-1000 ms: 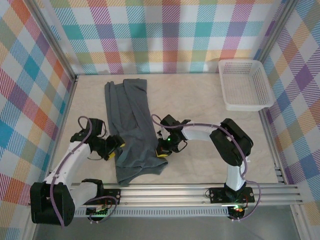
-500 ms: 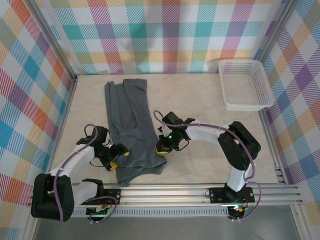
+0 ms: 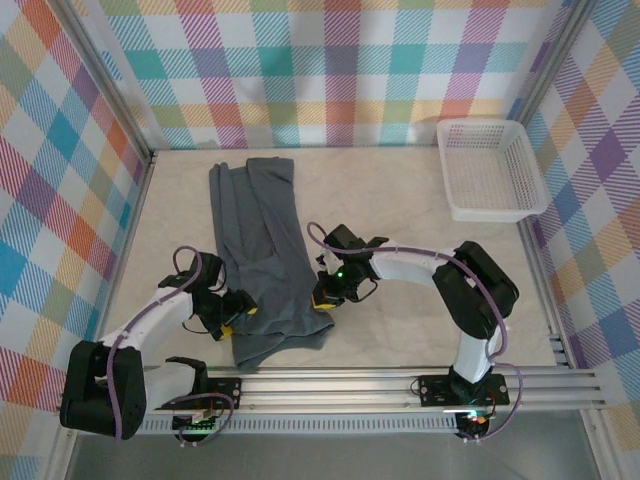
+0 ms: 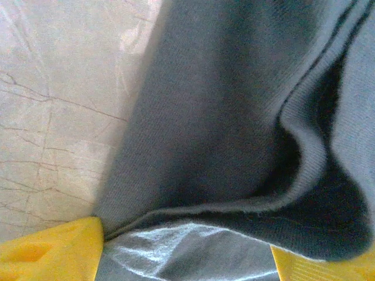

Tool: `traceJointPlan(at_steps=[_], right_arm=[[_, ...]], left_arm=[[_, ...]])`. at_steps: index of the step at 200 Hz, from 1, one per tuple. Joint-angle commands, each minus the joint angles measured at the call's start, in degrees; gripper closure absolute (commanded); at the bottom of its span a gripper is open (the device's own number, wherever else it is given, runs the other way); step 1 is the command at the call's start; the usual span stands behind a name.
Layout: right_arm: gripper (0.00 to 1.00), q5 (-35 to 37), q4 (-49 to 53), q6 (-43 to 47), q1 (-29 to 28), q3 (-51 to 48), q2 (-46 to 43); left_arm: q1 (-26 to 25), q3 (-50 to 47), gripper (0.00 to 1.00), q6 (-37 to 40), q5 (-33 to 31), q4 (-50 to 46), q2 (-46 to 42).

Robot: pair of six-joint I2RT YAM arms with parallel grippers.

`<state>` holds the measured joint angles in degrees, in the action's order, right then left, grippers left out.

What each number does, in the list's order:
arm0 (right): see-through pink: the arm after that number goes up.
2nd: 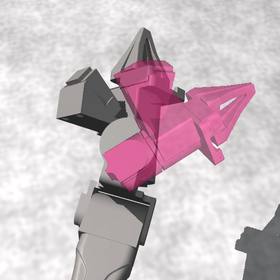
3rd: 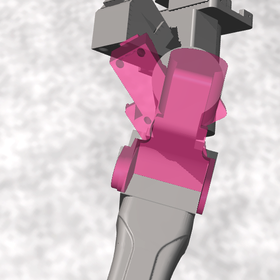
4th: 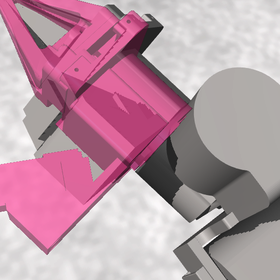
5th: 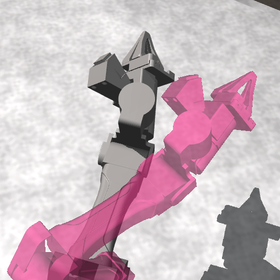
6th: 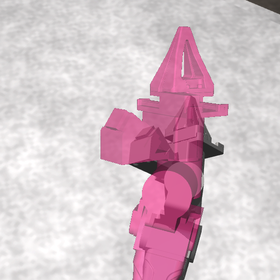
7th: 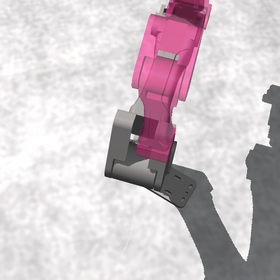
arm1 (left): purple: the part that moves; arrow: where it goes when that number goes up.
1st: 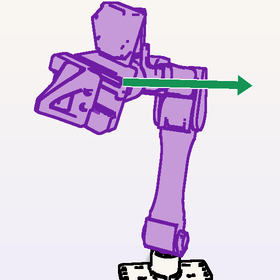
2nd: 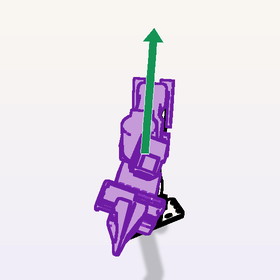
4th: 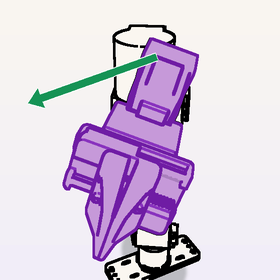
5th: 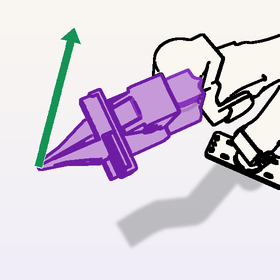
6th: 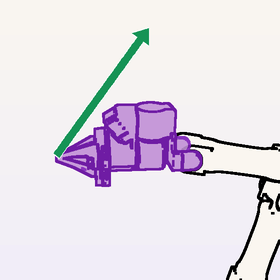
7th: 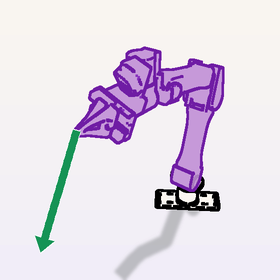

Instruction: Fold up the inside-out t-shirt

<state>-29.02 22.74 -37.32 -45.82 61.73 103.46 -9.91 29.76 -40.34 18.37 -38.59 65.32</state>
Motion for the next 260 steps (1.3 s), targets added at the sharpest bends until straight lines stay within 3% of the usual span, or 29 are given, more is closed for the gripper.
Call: traceJointPlan(at_steps=[1, 40, 72, 99, 136, 171, 226, 241, 260], right_arm=[[1.00, -0.6, 0.7, -0.7, -0.1, 0.8, 0.6], [1.00, -0.7, 0.6, -0.8, -0.1, 0.8, 0.9], [1.00, -0.5, 0.8, -0.9, -0.1, 1.0, 1.1], [1.00, 0.6, 1.3, -1.2, 0.0, 0.9, 0.3], [1.00, 3.0, 1.6, -2.1, 0.0, 0.6, -2.1], [1.00, 7.3, 1.7, -3.9, 0.3, -2.1, -6.8], [1.00, 6.9, 2.8, -8.4, -0.1, -16.7, -22.3], [1.00, 8.0, 6.5, -7.4, -0.1, -14.7, -26.3], [1.00, 13.4, 13.9, -4.1, 0.2, -4.8, -26.0]], left_arm=[[-0.4, -0.3, 0.25, -0.2, -0.4, 0.5, 0.7], [-0.5, -0.3, 0.24, 0.3, -2.5, -0.8, 1.5], [-2.4, -0.7, 0.50, -0.5, 0.1, 2.4, 3.9], [-3.0, -1.7, 0.65, -2.0, 1.0, 4.4, 4.1], [-3.0, -1.0, 1.00, -2.9, 3.0, 6.8, 2.5], [-3.8, 1.5, 1.00, -0.8, 2.6, 1.0, -0.7], [-14.0, -1.3, 1.00, -8.7, 4.5, -5.4, -11.4], [-16.0, 1.1, 1.00, -9.2, 4.4, -7.1, -11.5], [-16.1, 7.5, 1.00, -8.7, 1.9, -9.7, -9.8]])
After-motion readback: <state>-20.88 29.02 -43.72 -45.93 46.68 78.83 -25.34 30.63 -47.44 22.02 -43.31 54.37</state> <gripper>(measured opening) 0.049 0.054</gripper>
